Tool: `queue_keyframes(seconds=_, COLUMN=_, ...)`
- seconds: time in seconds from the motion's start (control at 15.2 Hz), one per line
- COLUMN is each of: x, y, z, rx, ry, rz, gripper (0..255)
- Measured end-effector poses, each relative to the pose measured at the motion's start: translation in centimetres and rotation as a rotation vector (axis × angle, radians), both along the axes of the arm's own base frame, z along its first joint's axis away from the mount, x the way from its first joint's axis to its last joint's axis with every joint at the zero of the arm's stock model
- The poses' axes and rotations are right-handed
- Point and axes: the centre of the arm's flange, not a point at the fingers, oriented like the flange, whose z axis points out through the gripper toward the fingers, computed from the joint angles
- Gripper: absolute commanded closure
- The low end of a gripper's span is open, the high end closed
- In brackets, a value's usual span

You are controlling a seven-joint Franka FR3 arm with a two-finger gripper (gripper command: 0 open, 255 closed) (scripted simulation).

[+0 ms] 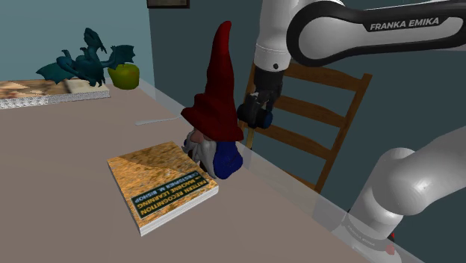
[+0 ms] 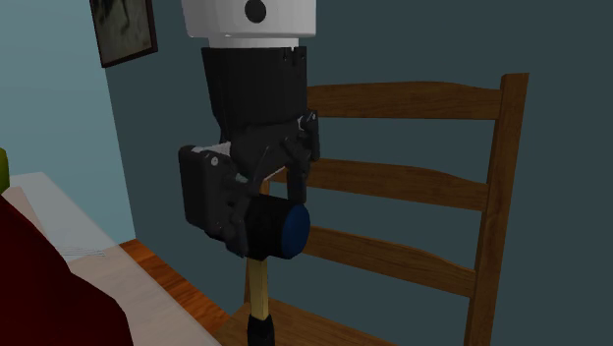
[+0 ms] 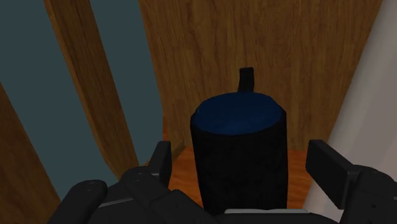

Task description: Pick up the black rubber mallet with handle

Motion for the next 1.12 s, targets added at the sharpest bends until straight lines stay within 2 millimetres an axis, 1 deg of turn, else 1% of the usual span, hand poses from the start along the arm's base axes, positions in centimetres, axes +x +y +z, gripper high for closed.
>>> queue_keyframes(seconds=0.07, x=0.0, y=0.0, z=-0.3, rx=0.0, ry=0.0, rz=0.0, gripper=255)
queue_keyframes(seconds=0.73, x=0.0, y=-0.1, z=-0.4, rx=0.0, ry=-0.003, rz=0.0, gripper=255)
queue_keyframes(seconds=0.86, x=0.0, y=-0.1, z=0.1, rx=0.0, ry=-0.001, rz=0.0, gripper=255)
queue_keyframes(seconds=1.12, x=0.0, y=0.0, z=2.1, rx=0.0, ry=0.0, rz=0.0, gripper=255)
